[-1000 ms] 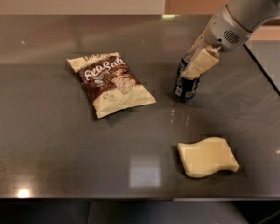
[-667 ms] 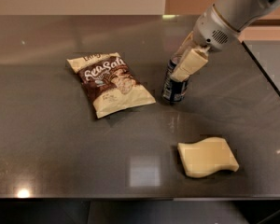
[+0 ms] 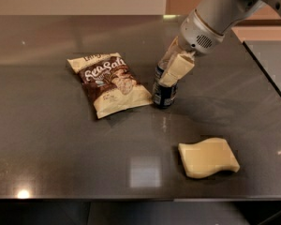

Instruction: Move pepsi can near brown chip bag

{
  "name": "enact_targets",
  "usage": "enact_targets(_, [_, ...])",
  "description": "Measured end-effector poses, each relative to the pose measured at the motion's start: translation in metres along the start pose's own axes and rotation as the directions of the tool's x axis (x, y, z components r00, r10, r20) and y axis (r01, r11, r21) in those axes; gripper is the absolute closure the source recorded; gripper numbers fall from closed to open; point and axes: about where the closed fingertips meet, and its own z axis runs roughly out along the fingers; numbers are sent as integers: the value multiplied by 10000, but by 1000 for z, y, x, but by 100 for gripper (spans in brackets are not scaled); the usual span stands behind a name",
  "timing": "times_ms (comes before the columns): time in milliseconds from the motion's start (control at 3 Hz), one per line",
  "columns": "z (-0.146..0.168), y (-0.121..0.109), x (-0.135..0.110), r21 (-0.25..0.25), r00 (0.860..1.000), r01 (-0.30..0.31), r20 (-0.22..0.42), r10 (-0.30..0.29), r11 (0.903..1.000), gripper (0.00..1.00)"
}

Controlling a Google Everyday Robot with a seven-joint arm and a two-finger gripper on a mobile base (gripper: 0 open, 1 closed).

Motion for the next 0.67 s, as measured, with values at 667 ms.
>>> enact_targets(667, [10,-1,1,43,9991,331,-274,-330,9994,36])
